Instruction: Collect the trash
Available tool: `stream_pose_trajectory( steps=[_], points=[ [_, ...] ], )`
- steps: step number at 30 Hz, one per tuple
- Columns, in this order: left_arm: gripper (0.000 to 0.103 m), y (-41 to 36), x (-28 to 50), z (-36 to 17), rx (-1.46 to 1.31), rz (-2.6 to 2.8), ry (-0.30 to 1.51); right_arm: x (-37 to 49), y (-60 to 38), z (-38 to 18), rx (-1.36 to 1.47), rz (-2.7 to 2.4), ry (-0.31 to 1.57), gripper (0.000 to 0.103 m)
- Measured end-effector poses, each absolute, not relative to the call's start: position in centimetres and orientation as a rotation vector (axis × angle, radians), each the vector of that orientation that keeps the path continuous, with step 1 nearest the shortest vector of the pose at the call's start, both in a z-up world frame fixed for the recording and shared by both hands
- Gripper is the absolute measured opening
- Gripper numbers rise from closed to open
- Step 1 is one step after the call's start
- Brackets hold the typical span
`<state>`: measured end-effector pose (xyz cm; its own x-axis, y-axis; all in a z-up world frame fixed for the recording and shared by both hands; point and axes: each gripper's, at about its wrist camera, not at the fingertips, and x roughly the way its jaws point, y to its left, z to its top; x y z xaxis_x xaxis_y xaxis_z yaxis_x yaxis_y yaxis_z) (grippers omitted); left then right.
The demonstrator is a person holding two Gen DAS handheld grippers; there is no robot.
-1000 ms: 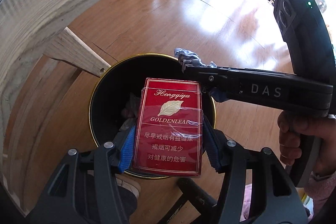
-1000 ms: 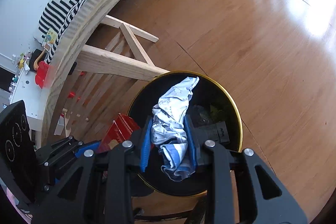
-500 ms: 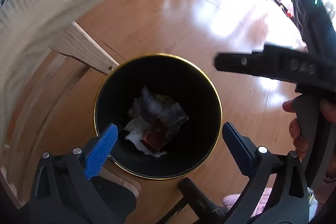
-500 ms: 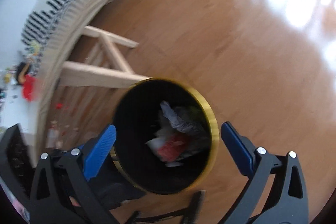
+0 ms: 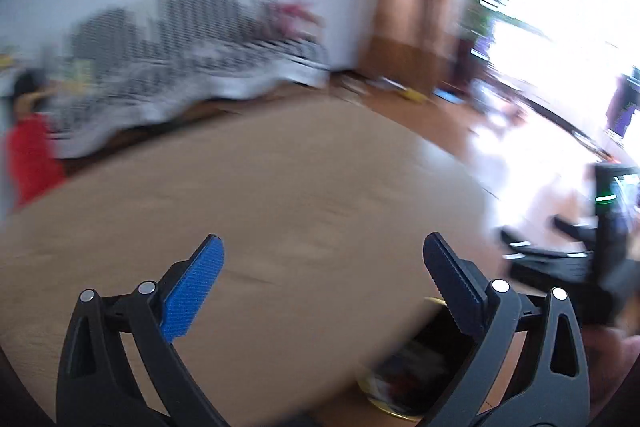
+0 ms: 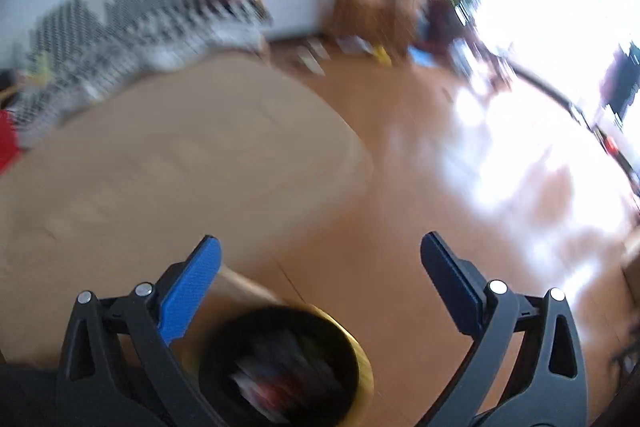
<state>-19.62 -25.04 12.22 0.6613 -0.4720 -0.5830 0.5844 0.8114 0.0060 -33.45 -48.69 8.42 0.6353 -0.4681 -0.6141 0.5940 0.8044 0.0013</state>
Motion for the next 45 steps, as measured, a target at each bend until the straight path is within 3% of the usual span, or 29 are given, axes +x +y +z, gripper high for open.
stream_pose_trajectory(
  steps=[7,12,16,20,26,45],
  points=[
    [0.097,-12.7,-10.1,10.8,0.071,-0.363,0.68,-18.6,-35.8,13.2,0.208,-0.38,0.606,0.097],
    [0.097,-5.6,-6.0,7.6,-0.057,-0.244,0.76,-13.9,-27.4,9.6,0.041,-0.379,0.579,0.097],
    [0.097,-2.5,-5.1,6.3,-0.161,-0.257,0.815,-12.3,-26.4,7.7,0.04,-0.339,0.647,0.097],
    [0.097,-1.7,-5.5,6.8,-0.164,-0.25,0.77,-11.8,-26.7,7.8,0.108,-0.366,0.611,0.097],
    [0.097,-3.4,-5.6,6.2,-0.124,-0.256,0.808,-11.3,-27.7,5.2,0.134,-0.292,0.774,0.097],
    [0.097,-3.9,-6.9,5.5,-0.055,-0.213,0.79,-13.5,-29.9,4.6,0.228,-0.284,0.797,0.097]
  ],
)
